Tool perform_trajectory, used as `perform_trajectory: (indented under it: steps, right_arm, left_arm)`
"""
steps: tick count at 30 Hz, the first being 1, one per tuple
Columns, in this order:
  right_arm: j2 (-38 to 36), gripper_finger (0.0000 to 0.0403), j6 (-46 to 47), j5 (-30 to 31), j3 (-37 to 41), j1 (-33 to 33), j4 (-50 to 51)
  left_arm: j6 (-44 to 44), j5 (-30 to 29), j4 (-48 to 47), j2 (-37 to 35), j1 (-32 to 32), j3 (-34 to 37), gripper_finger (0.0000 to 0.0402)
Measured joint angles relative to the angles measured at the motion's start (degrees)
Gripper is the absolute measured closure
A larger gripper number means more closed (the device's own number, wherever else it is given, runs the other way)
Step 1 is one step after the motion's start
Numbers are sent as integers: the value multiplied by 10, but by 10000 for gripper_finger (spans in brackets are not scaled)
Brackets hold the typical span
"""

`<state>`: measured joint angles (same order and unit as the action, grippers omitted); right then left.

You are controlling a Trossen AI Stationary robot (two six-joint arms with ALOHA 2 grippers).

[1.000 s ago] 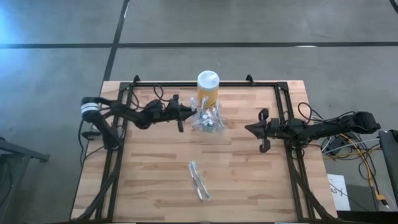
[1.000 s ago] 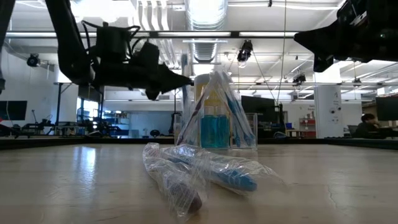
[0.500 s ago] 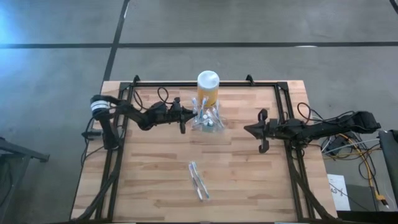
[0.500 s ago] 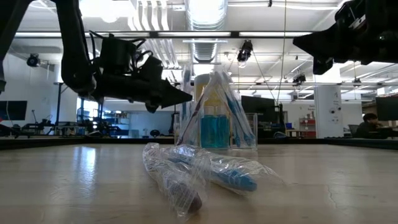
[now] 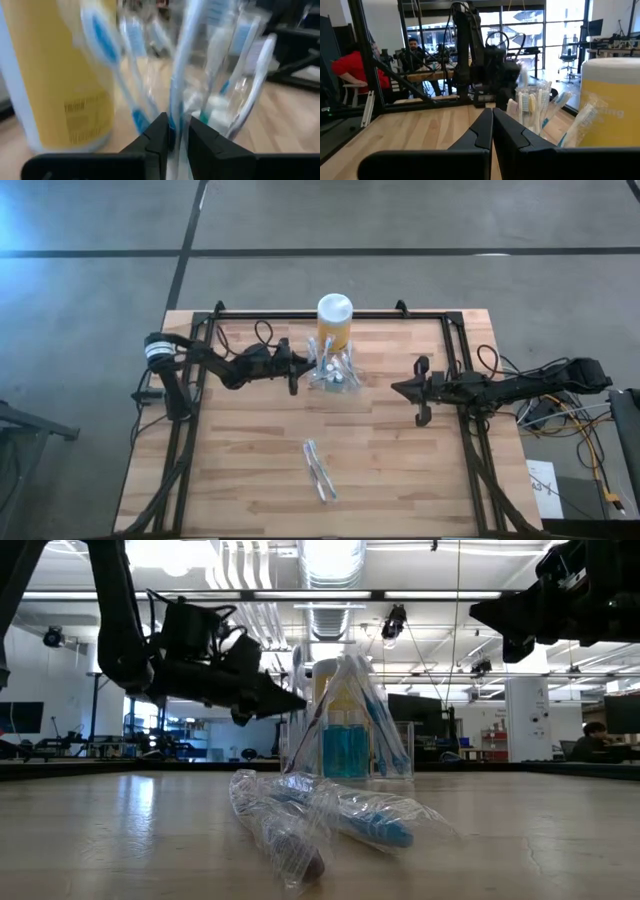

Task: Pick & Place toothbrushing station
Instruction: Put the blue toothbrush into the transparent organizer

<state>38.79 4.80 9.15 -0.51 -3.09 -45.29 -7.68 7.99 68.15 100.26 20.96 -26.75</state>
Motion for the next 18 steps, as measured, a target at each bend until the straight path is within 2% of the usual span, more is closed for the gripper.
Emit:
perform_trajectory:
  steps: [9,18]
  right_arm:
    - [1,394,10,0,0,0,0]
    - [1,394,12,-1,0,0,1]
  left_arm:
    - [-14,3,-18,-3,0,0,302]
    - [-24,6,-96,-37,1,0,196]
